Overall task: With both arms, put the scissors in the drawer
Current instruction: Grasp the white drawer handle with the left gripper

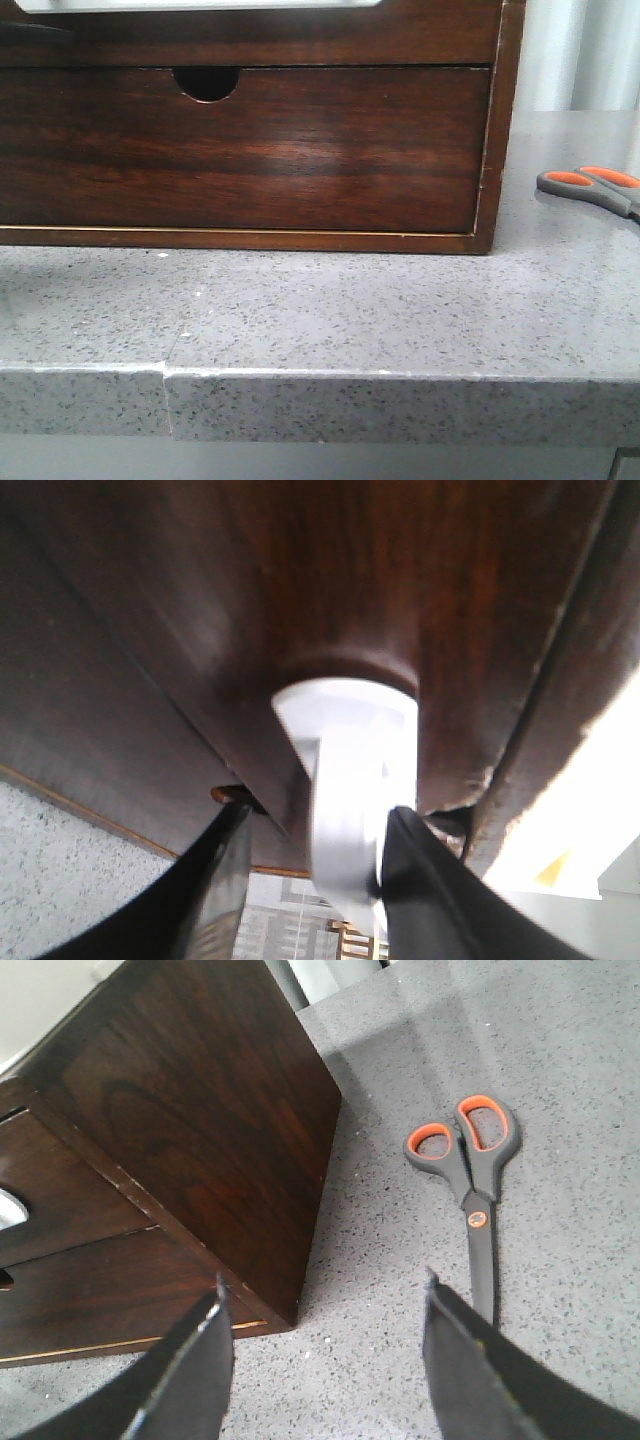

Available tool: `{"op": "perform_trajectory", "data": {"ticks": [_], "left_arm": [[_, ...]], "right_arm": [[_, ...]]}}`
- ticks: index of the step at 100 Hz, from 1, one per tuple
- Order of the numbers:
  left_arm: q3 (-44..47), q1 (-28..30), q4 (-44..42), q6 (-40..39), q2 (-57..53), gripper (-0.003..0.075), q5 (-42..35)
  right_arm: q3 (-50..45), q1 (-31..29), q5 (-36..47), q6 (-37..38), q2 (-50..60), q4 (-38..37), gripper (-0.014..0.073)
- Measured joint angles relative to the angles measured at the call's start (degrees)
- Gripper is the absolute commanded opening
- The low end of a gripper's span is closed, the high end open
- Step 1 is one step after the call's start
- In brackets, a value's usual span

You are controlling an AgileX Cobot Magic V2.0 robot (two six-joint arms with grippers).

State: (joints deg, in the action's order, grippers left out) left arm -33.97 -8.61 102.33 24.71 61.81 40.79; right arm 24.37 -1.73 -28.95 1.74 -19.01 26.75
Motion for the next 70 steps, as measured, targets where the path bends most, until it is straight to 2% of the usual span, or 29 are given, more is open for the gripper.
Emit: {"op": "perform_trajectory", "data": {"ticks": [26,38,47,61,70], "left_arm": [[-1.2,0.0,0.0,0.1,0.3,0.0274,-1.4],[-1.3,0.0,0.0,0.1,0.4,0.0245,-2.0],[-1.6,0.0,0.0,0.1,0.4,0.0173,-2.1],[-1.6,0.0,0.1,0.1,0.4,-0.0020,-2.1],[-1.6,-0.1,0.5,-0.7,0.5,-0.0020,-2.1]], "right_arm": [[0.0,0.0,0.0,0.0,0.0,0.0,0.0384],[0.0,0.0,0.0,0.0,0.0,0.0,0.0384],[0.0,0.0,0.0,-0.1,0.0,0.0,0.0384],[0.0,0.0,0.0,-0.1,0.0,0.0,0.0384],[0.0,0.0,0.0,-0.1,0.0,0.0,0.0384]]}}
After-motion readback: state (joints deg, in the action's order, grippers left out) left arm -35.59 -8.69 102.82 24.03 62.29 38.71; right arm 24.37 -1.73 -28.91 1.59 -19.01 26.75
